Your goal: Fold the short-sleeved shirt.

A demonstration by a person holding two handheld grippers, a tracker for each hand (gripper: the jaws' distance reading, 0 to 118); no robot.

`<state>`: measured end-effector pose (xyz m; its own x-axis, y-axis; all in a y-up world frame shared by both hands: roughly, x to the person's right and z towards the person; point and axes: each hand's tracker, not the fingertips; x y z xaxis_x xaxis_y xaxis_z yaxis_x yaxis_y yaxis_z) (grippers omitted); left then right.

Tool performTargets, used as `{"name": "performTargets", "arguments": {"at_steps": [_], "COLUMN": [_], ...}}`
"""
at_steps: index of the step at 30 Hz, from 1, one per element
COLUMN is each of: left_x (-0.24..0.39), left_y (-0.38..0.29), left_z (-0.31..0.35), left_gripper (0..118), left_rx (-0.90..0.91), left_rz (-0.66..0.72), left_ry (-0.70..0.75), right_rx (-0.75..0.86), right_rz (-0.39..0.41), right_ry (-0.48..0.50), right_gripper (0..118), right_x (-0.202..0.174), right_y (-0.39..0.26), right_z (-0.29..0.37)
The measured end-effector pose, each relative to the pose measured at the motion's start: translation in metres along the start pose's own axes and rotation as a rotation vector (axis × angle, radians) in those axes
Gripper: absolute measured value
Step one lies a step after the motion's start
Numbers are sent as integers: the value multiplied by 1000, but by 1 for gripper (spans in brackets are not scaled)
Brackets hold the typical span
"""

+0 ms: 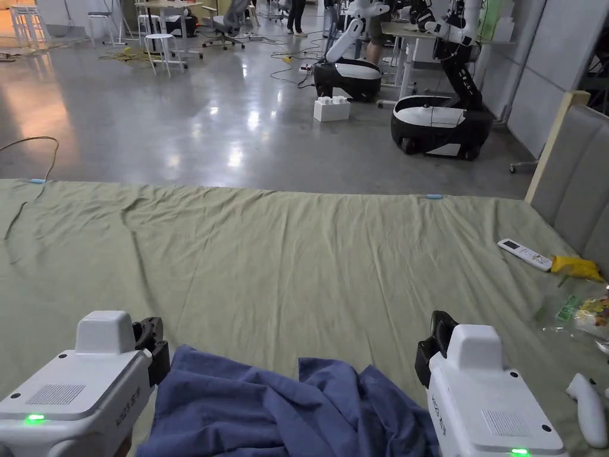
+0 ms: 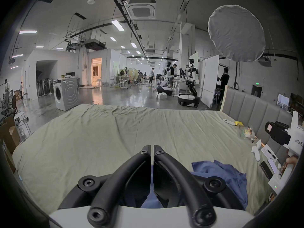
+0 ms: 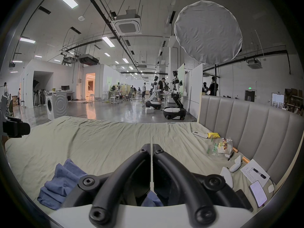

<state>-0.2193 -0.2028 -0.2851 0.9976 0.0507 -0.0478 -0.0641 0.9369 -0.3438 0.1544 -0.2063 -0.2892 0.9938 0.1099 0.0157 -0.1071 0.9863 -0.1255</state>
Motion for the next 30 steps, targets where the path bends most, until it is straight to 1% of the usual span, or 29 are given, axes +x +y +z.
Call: {"name": "performTargets", "arguments": {"at_steps": [5, 7, 11, 12, 13, 14, 15, 16, 17, 21, 24, 25, 26, 27, 28, 29, 30], "left_x": [-17, -26, -40, -44, -47, -47, -48, -50, -51, -58, -50, -45, -40, -35, -29, -24, -19], "left_y": [-31, -49, -87, -97, -106, -114, -122, -128, -134, -155, -158, -157, -156, -156, -155, -155, -157], "left_z": [-12, -14, -24, -27, -29, -30, -31, -32, -33, -44, -45, -44, -44, -44, -44, -43, -42], "left_gripper": [2, 2, 3, 4, 10, 20, 41, 58, 65, 66, 65, 63, 57, 55, 55, 45, 31], "left_rx": [-206, -260, -459, -521, -559, -603, -643, -634, -658, -731, -712, -715, -718, -717, -710, -705, -699], "left_rz": [11, 26, 34, 39, 39, 37, 30, 35, 45, 121, 100, 57, 20, -18, -44, -67, -94], "left_ry": [-30, -38, -37, -39, -33, -20, -11, -14, -12, 63, 68, 81, 90, 93, 75, 65, 65], "right_rx": [-24, -40, -77, -89, -94, -100, -107, -111, -114, -132, -146, -150, -153, -155, -159, -162, -166], "right_rz": [6, 9, 2, -6, -7, -7, -8, -8, -8, -6, -9, -7, -6, -6, -6, -8, -12], "right_ry": [2, 4, 2, 2, 1, 1, 2, 3, 4, 6, 8, 8, 8, 8, 7, 6, 4], "right_gripper": [3, 3, 3, 3, 3, 3, 3, 3, 3, 3, 3, 3, 3, 3, 3, 3, 3], "right_x": [3, 4, 6, 7, 6, 6, 6, 6, 5, 5, 6, 6, 6, 7, 7, 8, 9], "right_y": [-9, -14, -23, -26, -28, -30, -31, -33, -34, -38, -42, -44, -45, -46, -48, -49, -50], "right_z": [0, -1, -2, -3, -3, -3, -4, -3, -3, -3, -5, -4, -4, -5, -5, -5, -4]}}
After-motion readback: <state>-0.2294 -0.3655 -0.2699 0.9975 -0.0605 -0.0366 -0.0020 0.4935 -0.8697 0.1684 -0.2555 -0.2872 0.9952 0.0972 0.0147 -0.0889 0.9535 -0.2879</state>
